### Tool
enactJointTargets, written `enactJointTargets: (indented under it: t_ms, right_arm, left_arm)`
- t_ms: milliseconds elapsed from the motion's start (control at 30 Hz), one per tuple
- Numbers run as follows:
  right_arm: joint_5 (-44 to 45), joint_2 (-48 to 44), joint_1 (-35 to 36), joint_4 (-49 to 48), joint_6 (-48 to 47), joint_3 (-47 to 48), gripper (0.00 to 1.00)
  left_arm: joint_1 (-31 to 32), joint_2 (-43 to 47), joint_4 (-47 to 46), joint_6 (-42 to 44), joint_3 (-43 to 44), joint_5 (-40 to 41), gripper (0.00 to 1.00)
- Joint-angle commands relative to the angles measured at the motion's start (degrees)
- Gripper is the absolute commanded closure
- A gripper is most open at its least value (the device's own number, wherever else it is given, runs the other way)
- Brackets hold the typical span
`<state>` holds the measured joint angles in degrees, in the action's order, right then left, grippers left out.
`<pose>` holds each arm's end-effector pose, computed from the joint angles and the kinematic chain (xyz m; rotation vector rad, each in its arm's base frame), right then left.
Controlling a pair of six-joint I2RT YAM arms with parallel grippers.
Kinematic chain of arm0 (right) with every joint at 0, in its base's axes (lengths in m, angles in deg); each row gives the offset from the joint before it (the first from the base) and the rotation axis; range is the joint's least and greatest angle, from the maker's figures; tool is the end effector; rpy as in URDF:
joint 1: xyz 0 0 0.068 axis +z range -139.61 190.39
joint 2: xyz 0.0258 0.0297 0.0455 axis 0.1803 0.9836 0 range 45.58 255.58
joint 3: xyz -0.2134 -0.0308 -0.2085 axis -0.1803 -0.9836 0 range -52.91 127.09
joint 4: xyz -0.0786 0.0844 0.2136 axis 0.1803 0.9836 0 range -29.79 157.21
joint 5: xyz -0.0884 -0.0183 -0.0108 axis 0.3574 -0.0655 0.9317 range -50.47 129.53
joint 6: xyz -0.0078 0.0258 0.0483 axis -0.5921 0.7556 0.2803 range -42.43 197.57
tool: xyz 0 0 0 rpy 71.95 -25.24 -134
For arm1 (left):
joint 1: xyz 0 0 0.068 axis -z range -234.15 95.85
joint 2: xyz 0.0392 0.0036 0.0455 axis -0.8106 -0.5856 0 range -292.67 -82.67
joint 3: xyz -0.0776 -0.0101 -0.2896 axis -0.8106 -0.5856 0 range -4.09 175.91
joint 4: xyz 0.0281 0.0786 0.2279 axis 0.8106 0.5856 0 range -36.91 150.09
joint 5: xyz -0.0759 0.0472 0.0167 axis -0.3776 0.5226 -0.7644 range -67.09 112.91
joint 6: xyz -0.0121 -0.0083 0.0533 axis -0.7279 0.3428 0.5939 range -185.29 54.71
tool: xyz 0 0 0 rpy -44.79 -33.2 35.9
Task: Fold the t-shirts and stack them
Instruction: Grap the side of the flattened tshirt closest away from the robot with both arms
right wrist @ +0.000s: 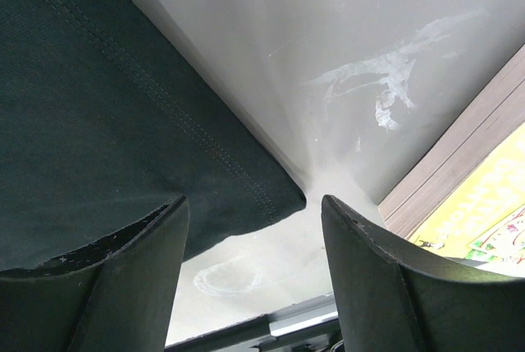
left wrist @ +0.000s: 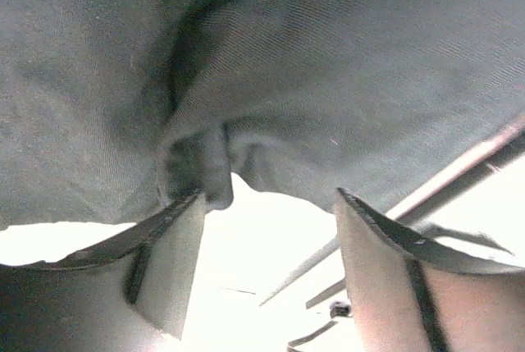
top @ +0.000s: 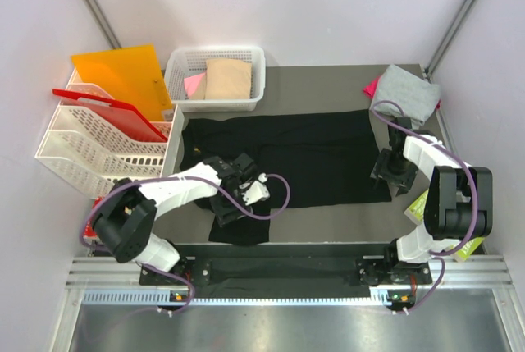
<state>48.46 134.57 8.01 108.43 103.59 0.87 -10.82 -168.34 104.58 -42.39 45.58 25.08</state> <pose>0.2454 -0.0160 0.2142 0.7470 2.8970 -0.1937 0.1611 -0.1501 0.2096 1.6879 2.5898 0.0456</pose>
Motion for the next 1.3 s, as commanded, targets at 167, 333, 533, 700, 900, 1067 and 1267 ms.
enactJointTargets:
  t_ms: [167,333,533,700,900,1067,1267]
  right_arm:
    - [0.5,-2.3,0.1,0.8,0.2,2.5,0.32]
    - [0.8,-2.6,0.1,1.4,0.2,2.9,0.32]
    - [1.1,-2.7,0.1,1.4,0.3,2.7,0.30]
    - [1.4,-2.5,0.1,1.6,0.3,3.0,0.30]
    - [1.6,-2.4,0.1,2.0,0.3,3.9,0.30]
    - [1.7,-2.1,0.1,2.0,0.1,4.0,0.31]
    - [1.7,-2.1,0.1,1.6,0.1,3.1,0.31]
  left_arm:
    - [0.6,3.0,5.5,5.1,0.4,-7.7,0.22]
    - [3.8,2.4,5.7,6.7,-1.4,-8.0,0.20]
    - [7.2,1.6,1.8,6.2,-5.2,-5.6,0.19]
    - [8.9,-1.3,-1.4,5.6,-5.0,-5.9,0.19]
    - [9.1,-3.7,-6.5,4.7,-5.8,-6.0,0.31]
    - [9.1,-4.6,-9.0,4.7,-6.7,-5.9,0.68]
    - [8.7,-4.9,-8.5,4.6,-6.6,-6.0,0.95]
